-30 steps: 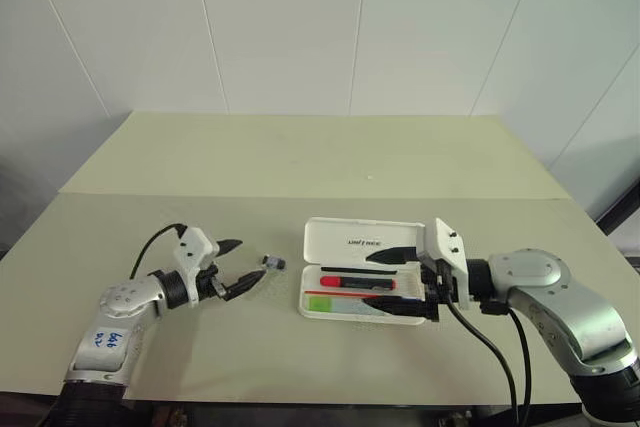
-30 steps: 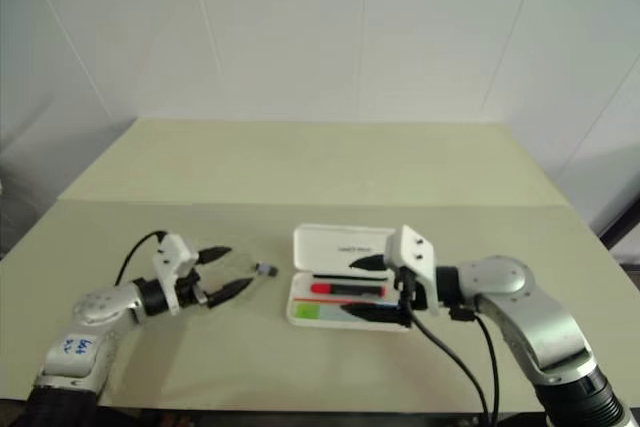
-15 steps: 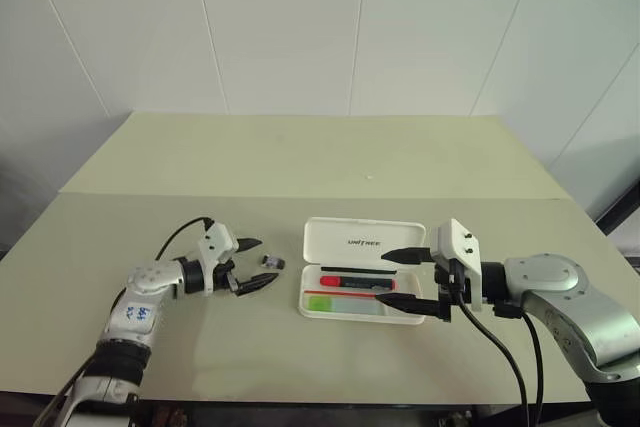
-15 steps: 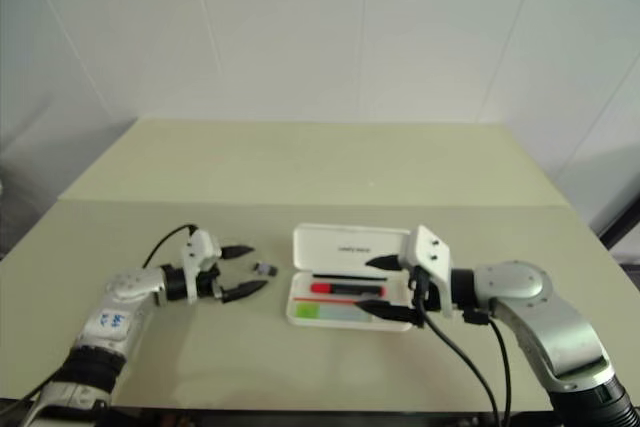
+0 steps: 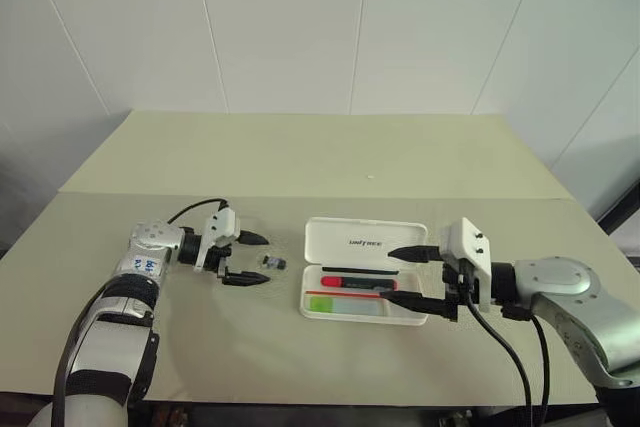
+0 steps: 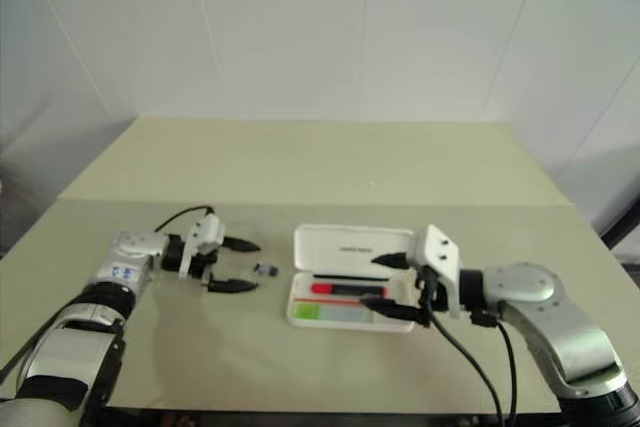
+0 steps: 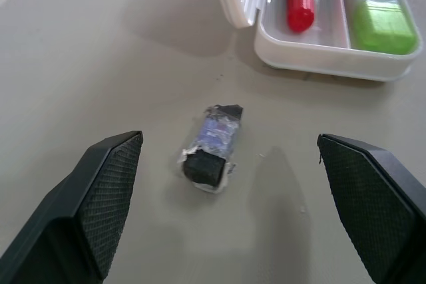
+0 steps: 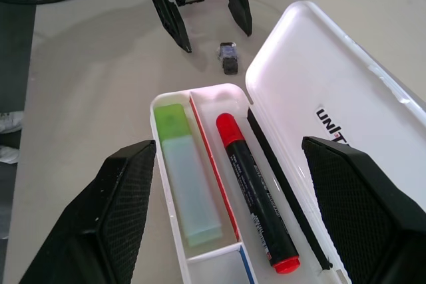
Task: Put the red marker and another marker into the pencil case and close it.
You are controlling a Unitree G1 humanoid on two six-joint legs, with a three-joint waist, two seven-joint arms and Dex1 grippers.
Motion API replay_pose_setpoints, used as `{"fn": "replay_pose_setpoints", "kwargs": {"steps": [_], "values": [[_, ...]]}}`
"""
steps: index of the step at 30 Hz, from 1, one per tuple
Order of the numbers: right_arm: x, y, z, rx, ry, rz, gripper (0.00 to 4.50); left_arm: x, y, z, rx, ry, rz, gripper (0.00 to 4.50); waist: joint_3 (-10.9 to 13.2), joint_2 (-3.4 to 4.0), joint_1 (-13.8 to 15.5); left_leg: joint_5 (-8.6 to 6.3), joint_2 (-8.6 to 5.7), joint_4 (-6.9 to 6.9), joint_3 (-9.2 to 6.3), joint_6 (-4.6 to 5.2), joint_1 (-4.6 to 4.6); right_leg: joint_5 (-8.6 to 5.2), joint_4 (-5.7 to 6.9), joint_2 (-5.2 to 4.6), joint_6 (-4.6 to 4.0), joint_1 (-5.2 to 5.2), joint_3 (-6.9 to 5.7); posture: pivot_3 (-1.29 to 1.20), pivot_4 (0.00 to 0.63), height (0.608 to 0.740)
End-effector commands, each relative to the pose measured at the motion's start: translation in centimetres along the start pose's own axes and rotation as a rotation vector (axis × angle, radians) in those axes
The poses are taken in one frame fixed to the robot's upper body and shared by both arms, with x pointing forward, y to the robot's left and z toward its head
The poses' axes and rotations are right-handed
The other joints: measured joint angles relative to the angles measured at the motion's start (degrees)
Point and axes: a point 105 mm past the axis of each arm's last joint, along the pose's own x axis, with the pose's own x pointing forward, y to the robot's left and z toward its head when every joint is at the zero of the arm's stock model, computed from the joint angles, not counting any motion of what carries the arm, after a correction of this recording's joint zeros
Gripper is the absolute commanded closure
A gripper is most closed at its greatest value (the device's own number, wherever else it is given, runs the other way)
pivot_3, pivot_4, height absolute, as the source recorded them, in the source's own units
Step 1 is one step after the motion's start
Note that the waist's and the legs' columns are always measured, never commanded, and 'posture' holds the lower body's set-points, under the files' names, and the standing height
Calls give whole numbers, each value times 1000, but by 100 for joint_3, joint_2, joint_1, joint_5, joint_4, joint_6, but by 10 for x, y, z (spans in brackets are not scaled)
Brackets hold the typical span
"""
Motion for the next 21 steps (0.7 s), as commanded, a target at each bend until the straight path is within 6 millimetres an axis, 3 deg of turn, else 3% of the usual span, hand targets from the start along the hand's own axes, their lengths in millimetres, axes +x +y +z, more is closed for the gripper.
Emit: {"fn": "replay_pose_setpoints", "kwargs": {"steps": [1,7,18,21], "values": [[-8,5,13,-36,-24,6,22,3,2,10,64,3,-34,0,0,0,0,0,0,2,0,0,0,0,2,0,0,0,0,0,150,740],[-12,4,13,-42,-17,-17,22,9,1,8,68,43,-67,0,0,-1,-12,0,1,5,-1,0,2,1,8,2,1,0,1,0,150,740],[-14,3,13,-45,-12,-38,22,9,15,-5,24,173,40,0,1,-3,-1,2,0,7,-2,1,4,2,12,2,3,3,1,0,150,740],[-13,2,13,-48,-10,-41,0,11,14,-4,19,160,32,900,1,-3,0,3,0,9,-2,1,7,2,16,2,4,6,1,0,150,740]]}}
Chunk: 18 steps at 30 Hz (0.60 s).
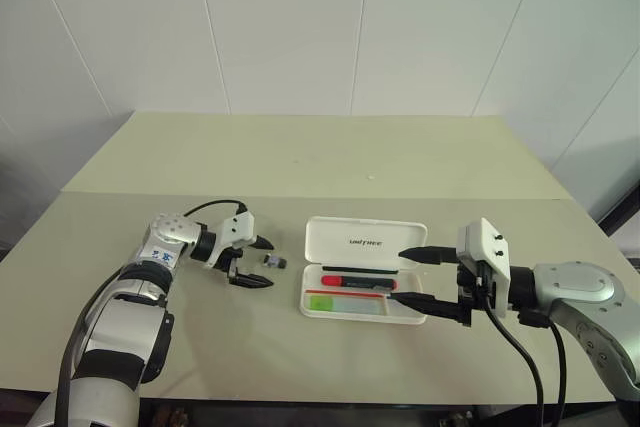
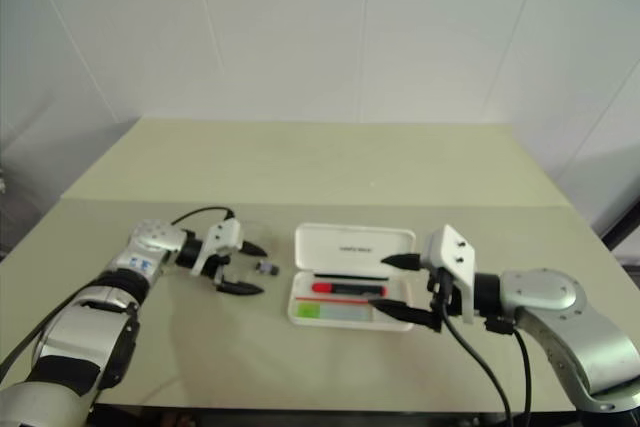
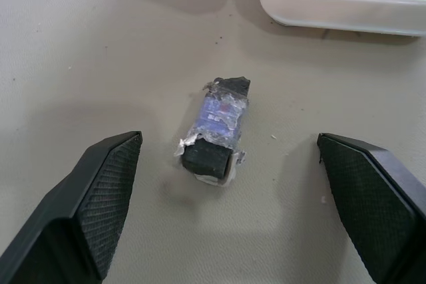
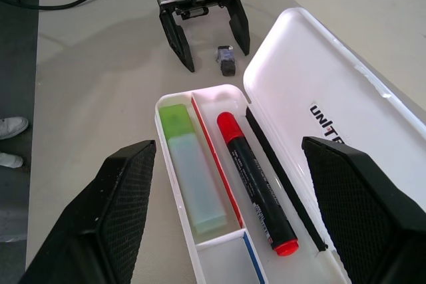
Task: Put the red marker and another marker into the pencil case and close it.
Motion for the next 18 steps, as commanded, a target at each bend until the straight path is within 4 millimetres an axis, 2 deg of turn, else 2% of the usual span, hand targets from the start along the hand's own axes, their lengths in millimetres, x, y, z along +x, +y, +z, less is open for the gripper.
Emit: {"fn": "replay_pose_setpoints", "kwargs": {"steps": [1,10,18], "values": [[-2,1,11,-54,-13,-4,0,-2,5,4,-1,-4,23,1202,0,0,0,1,0,1,0,0,1,0,3,0,0,0,0,0,150,740],[-4,-1,11,-59,-9,-6,0,0,6,10,16,-38,25,4131,0,0,0,11,-1,1,-1,6,2,6,8,0,2,0,0,0,150,740],[-4,-3,11,-57,-7,-11,0,-4,7,17,38,-100,40,4185,0,0,0,11,-2,-4,-1,6,-3,6,-1,-1,2,-2,0,0,150,740]]}}
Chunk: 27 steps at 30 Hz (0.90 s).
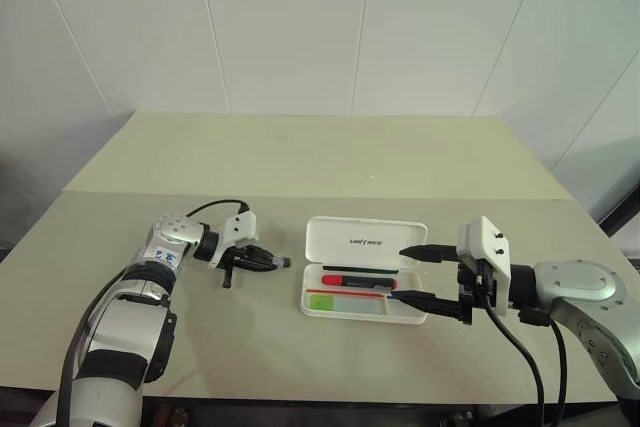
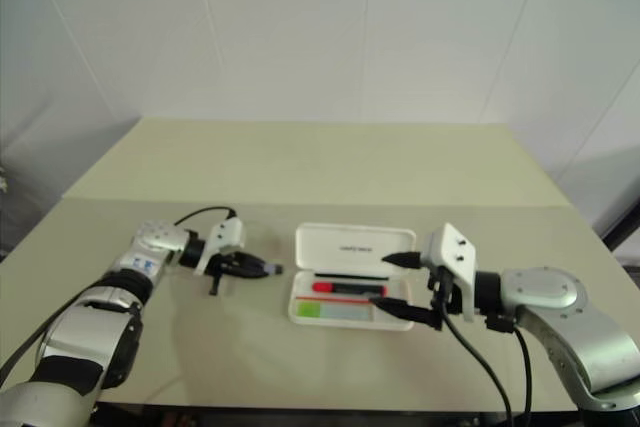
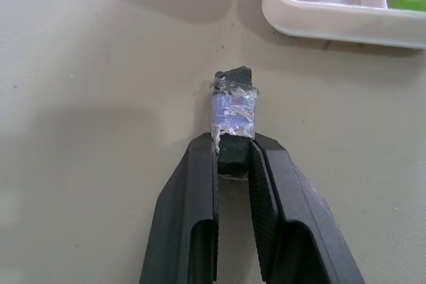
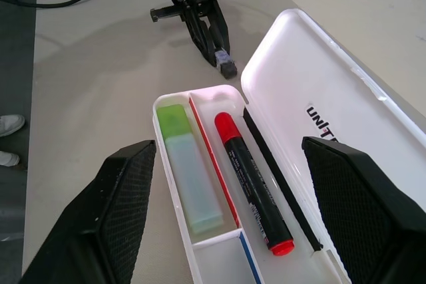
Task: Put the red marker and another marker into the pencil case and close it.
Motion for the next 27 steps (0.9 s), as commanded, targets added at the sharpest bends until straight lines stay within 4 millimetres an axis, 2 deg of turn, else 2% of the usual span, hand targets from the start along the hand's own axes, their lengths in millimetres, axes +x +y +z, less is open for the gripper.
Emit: {"fn": "replay_pose_setpoints", "kwargs": {"steps": [1,11,16,22,27], "values": [[-4,-1,10,-48,-12,-9,0,-6,5,13,43,-60,25,4185,0,0,-1,0,0,0,0,0,0,0,0,0,0,0,0,0,150,740],[-22,-6,10,-51,0,-51,0,-31,18,56,165,-219,63,4185,0,0,1,0,0,1,0,0,-1,0,2,0,0,0,0,0,150,740],[-41,0,14,-31,-59,-19,0,-42,19,94,240,-336,40,4185,1,-3,8,0,0,1,-1,0,-2,0,1,0,0,1,0,0,150,740],[-74,-8,4,14,-87,-33,0,-31,-2,146,340,-502,-36,4185,2,-3,11,0,0,4,-2,0,1,2,1,-1,4,9,1,0,150,740],[-95,-7,-11,37,-60,-2,0,-12,-17,173,343,-565,-63,4185,2,-4,-4,0,0,5,-1,0,6,2,4,2,4,10,3,0,150,740]]}}
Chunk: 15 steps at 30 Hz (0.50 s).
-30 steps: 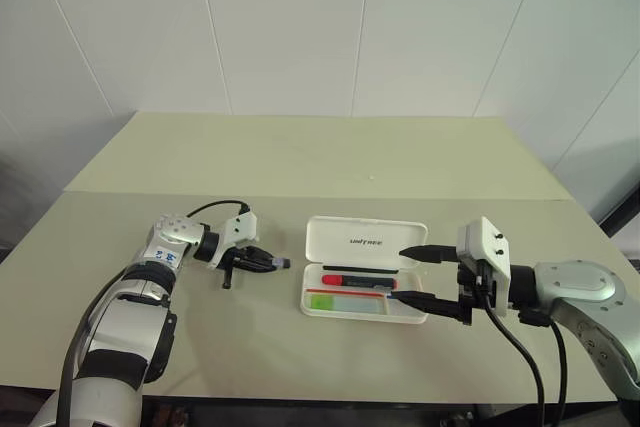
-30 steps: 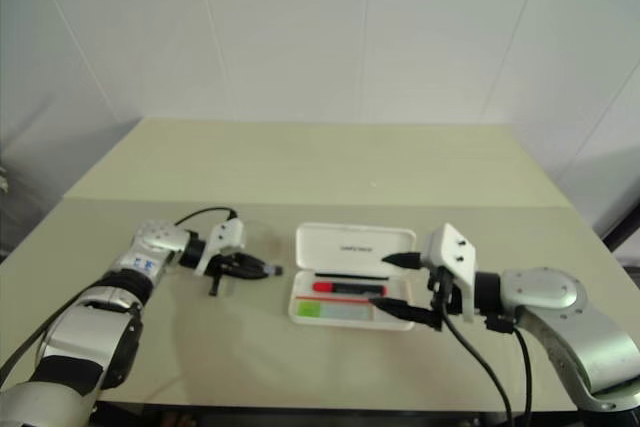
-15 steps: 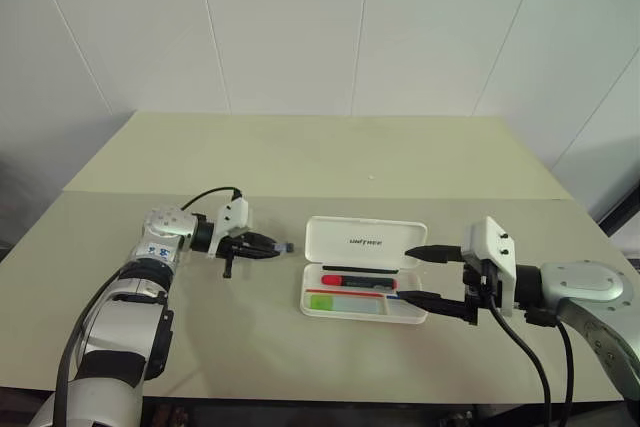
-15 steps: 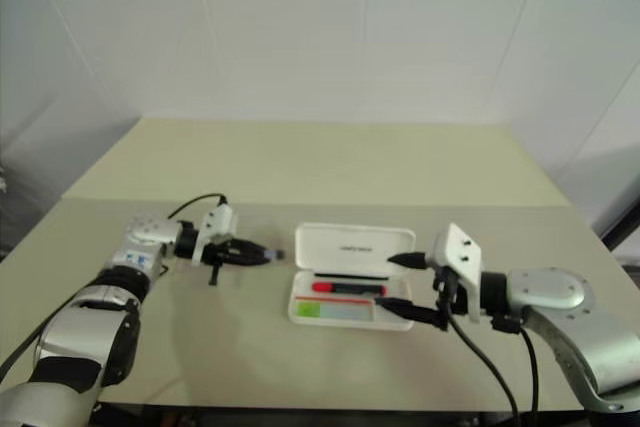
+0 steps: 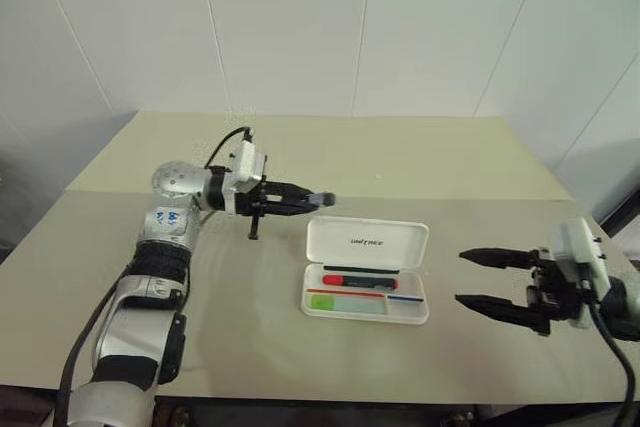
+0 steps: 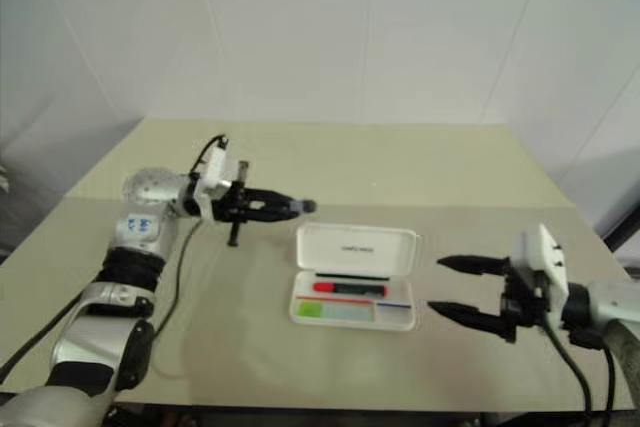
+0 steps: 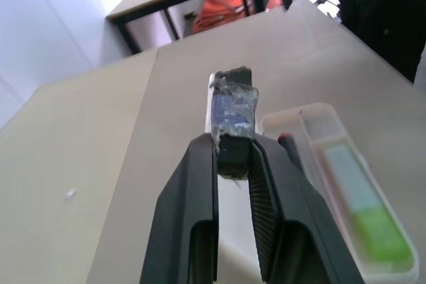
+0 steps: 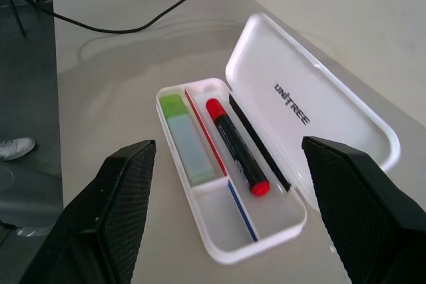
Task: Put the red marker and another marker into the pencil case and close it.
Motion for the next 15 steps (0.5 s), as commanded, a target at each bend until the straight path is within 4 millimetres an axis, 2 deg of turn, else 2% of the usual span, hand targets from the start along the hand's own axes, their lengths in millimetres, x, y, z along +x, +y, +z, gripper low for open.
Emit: {"fn": "replay_pose_setpoints", "kwargs": {"steps": [1,5,9,12,15], "values": [[-20,0,2,-42,8,14,0,19,-2,18,19,-47,0,4185,0,0,-5,0,0,1,0,0,0,0,0,1,0,0,0,0,150,740],[-33,-4,-6,-31,38,-4,0,43,-10,18,-27,-45,-19,4185,0,0,-12,0,0,6,6,0,10,1,4,1,1,6,6,0,150,740],[-35,-4,-7,-19,42,-26,0,70,-28,13,-100,-10,-61,4185,0,0,-2,2,-1,8,6,-2,12,1,5,2,1,8,7,0,150,740],[-40,1,-10,-3,40,-35,0,88,-34,-6,-168,86,-42,4185,0,-1,3,2,-3,9,6,-2,10,2,0,1,4,10,9,0,150,740],[-45,3,-14,13,47,-43,0,102,-38,-15,-209,117,-30,4185,1,-2,7,2,-6,9,6,-2,10,3,-5,1,6,12,11,0,150,740]]}}
